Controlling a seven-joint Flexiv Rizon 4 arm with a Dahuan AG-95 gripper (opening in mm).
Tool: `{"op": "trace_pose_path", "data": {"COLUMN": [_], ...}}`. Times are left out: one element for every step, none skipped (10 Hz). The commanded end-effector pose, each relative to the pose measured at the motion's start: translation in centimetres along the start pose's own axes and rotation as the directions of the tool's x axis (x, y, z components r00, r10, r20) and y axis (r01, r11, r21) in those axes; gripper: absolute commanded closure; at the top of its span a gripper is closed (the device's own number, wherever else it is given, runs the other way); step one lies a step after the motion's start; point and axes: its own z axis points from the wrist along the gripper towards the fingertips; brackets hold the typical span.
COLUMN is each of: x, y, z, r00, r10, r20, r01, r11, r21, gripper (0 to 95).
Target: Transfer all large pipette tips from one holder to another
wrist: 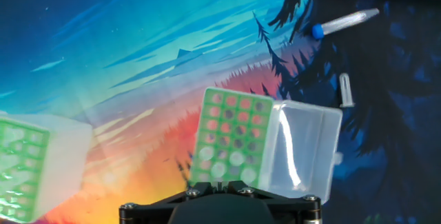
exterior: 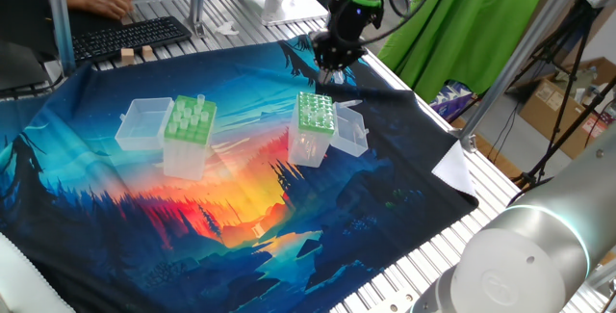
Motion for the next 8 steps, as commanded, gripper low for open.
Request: {"op": "trace_pose_path", "data": {"x": [1.3,1.7,2.3,2.5,2.6,2.6,2.5,2.3], "y": [2.0,2.7,3.9,4.5,5.2,6.5,7.4,7.9], "z": [-1.4,-1.8,-2.4,-2.5,-2.5,-2.4,-2.3,-2.3], "r00": [0.999,0.998,0.996,0.994,0.991,0.986,0.984,0.983], "r10": [0.043,0.058,0.089,0.107,0.130,0.166,0.177,0.181], "r20": [0.003,-0.006,-0.018,-0.022,-0.028,-0.032,-0.030,-0.029], "r01": [-0.043,-0.058,-0.089,-0.107,-0.129,-0.166,-0.176,-0.181], "r11": [0.999,0.998,0.996,0.994,0.992,0.986,0.984,0.983], "r21": [0.000,0.000,0.003,0.007,0.012,0.013,0.016,0.016], "gripper": [95.0,95.0,95.0,95.0,95.0,95.0,95.0,95.0]}}
